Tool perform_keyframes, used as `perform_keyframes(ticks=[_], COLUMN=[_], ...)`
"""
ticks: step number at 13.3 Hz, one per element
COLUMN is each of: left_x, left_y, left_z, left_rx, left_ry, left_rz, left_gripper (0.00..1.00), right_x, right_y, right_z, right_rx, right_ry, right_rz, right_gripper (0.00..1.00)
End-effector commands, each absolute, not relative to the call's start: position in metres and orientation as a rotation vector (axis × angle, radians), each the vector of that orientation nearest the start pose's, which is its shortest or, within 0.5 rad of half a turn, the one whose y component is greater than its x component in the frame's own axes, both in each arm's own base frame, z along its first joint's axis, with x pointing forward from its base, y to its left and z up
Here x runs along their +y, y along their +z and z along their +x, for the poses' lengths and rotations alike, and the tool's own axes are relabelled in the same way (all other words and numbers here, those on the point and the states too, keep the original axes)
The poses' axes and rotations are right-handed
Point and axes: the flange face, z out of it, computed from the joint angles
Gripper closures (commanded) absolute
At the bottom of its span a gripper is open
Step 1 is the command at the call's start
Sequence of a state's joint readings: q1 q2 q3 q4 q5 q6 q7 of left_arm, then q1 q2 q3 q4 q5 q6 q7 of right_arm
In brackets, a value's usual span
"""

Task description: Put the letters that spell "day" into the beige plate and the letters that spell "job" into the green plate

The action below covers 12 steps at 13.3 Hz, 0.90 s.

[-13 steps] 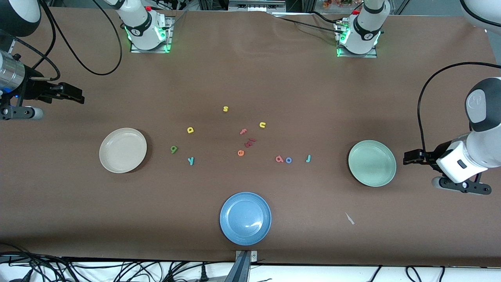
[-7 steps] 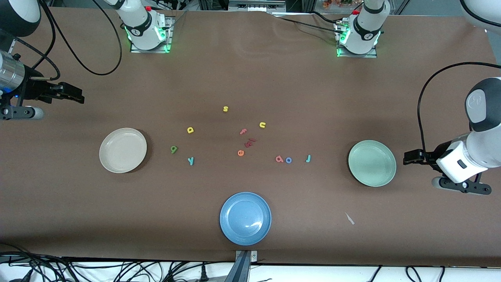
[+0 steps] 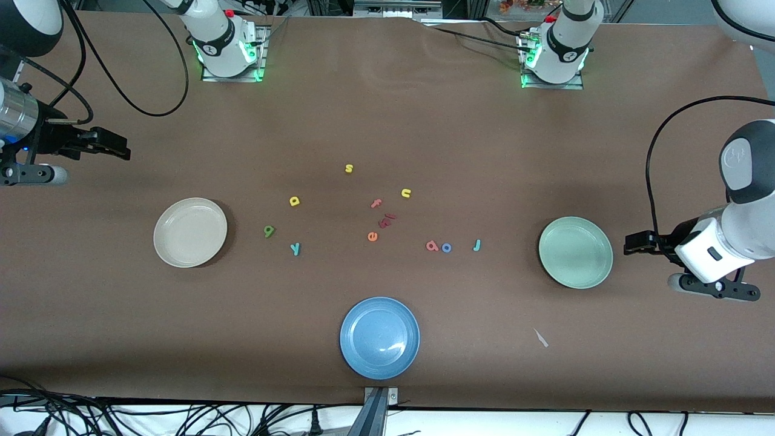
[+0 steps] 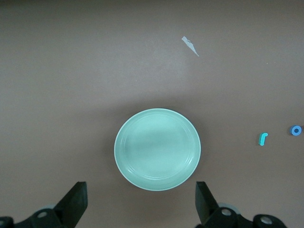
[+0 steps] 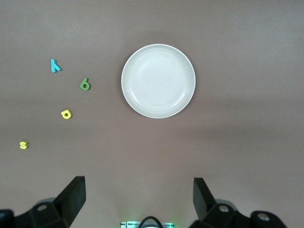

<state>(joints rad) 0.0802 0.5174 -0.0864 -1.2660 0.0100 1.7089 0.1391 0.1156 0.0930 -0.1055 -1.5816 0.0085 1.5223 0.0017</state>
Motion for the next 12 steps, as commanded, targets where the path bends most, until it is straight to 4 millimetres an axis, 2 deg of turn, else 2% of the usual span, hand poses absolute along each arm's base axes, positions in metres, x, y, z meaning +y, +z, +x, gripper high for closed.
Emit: perform_keyframes(ticks=[1, 12], left_x=[0.0094, 0.0051], left_y=[0.4576, 0.4576], left_z=[0.6992, 0.6993], left_rx=[0.238, 0.226], left_ry=[0.097, 0.098], left_rz=[-3.205, -3.205], left_gripper=[0.00, 0.00], right_x=[0.0063, 0.0063], right_y=[0.5674, 0.5662], right_z=[0.5734, 0.5727], right_rx=[-0.031, -0.031], right_ry=[0.248, 0.253], right_rz=[-3.140, -3.139], right_gripper=[0.00, 0.00])
